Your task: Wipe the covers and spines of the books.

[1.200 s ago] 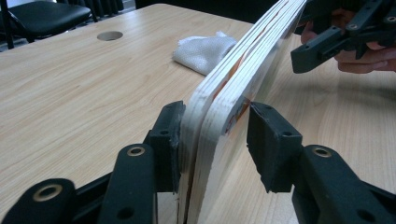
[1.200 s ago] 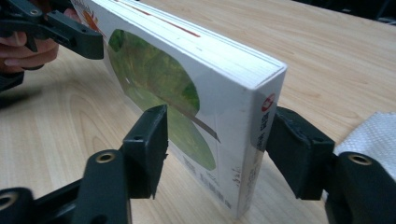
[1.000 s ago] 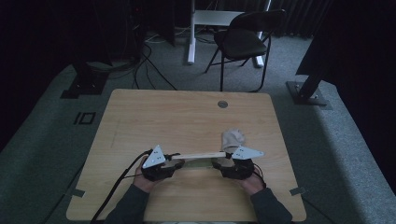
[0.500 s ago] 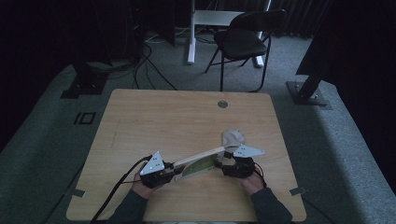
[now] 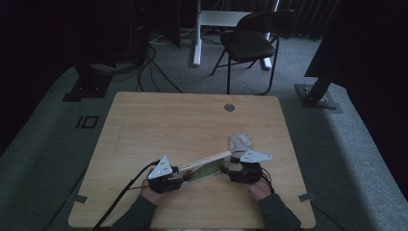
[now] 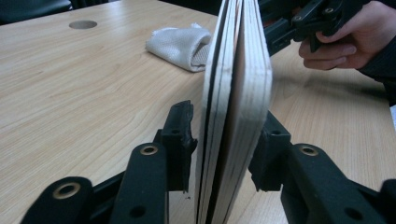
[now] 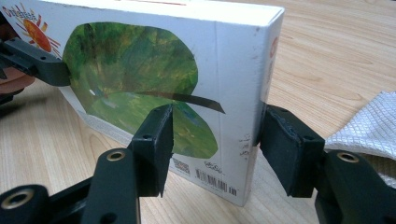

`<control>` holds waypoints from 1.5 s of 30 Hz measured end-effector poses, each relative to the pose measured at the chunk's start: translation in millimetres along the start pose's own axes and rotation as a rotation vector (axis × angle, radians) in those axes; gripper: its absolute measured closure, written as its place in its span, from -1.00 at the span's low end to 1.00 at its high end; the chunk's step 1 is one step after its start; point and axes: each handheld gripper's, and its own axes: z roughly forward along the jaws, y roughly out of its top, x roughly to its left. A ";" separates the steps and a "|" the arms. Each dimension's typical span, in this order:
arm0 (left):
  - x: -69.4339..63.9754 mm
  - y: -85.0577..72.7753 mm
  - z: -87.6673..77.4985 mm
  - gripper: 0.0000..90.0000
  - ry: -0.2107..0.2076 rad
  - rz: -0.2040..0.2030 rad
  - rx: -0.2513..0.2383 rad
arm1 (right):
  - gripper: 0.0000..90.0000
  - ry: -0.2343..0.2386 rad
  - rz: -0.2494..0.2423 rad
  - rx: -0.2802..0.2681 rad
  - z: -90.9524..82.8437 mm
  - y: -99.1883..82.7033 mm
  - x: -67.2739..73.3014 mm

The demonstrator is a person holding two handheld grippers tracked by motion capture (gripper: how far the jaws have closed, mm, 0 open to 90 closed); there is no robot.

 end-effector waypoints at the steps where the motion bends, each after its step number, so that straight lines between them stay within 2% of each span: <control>1: -0.3 -0.2 0.3 0.38 0.001 0.003 0.004 | -0.01 0.000 -0.003 0.000 -0.1 -0.1 0.0; 8: -6.7 -3.6 4.8 0.38 -0.003 0.015 0.036 | -0.01 -0.002 -0.009 0.002 -0.3 0.0 0.7; 15: -12.4 -4.4 2.6 0.54 0.023 0.037 0.033 | -0.01 -0.001 -0.021 0.001 -0.2 -0.2 1.8; 19: -16.3 -5.8 1.9 0.55 0.026 0.035 0.021 | -0.01 0.010 -0.019 0.002 -0.1 -0.5 2.5; 23: -19.4 -8.2 3.6 0.58 0.060 0.029 -0.009 | -0.01 0.016 -0.013 -0.002 0.6 -0.9 2.1; 26: -19.2 -9.5 6.0 0.58 0.059 0.017 -0.031 | -0.02 0.016 -0.012 -0.002 0.6 -1.0 2.2; 32: -17.0 -10.7 9.1 0.58 0.044 -0.006 -0.036 | -0.02 0.020 -0.010 -0.004 0.6 -1.4 1.6; 36: -17.1 -10.6 9.7 0.57 0.048 -0.013 -0.035 | -0.02 0.021 -0.009 -0.005 0.7 -1.6 1.4; 43: -18.3 -12.2 16.0 0.47 0.074 0.003 -0.029 | -0.01 0.025 -0.006 -0.005 0.9 -1.8 1.6; 45: -17.4 -13.0 18.1 0.45 0.060 0.005 -0.030 | -0.01 0.029 -0.007 -0.006 1.4 -1.8 1.8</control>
